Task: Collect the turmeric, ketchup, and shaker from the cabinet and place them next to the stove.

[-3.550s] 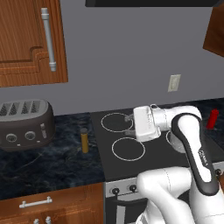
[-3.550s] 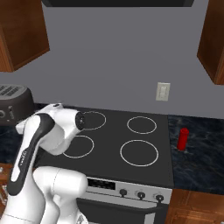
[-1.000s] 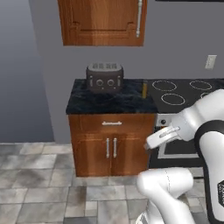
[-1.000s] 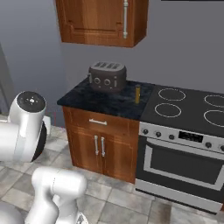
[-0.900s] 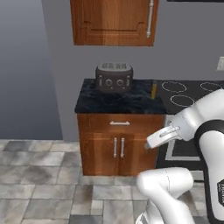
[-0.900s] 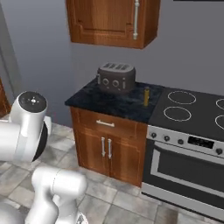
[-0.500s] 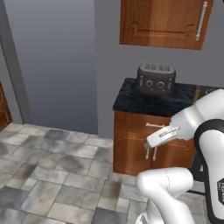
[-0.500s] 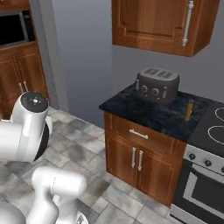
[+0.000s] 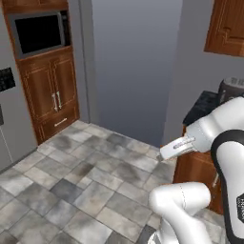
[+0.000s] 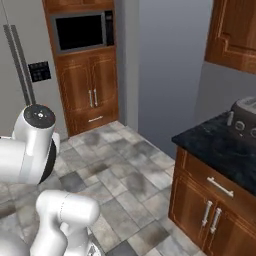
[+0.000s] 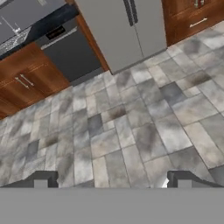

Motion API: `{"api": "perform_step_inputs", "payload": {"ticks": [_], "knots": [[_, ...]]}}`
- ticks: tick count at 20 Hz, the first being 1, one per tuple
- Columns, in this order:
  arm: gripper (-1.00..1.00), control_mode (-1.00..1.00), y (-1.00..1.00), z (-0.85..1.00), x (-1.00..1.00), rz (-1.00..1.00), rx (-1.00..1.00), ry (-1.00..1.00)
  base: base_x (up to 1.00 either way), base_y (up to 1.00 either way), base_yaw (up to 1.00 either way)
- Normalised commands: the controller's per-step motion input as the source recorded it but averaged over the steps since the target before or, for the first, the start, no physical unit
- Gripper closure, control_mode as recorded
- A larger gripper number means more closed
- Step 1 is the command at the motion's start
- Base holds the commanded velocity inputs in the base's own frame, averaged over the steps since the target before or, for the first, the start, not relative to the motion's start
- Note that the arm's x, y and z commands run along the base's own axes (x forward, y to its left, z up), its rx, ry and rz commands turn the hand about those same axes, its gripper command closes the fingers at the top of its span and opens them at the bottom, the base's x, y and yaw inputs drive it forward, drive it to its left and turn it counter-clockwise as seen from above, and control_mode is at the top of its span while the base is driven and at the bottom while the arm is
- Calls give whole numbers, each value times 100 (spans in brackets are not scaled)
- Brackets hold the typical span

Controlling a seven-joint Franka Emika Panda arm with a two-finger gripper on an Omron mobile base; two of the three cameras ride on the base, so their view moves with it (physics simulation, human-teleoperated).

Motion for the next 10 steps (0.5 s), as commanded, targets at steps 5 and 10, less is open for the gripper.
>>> {"api": "perform_step_inputs", "payload": {"ticks": [5,10], "knots": [[-100,100,0,0,0,0,0,0,0,63,56],[-100,100,0,0,0,0,0,0,1,54,57]]}}
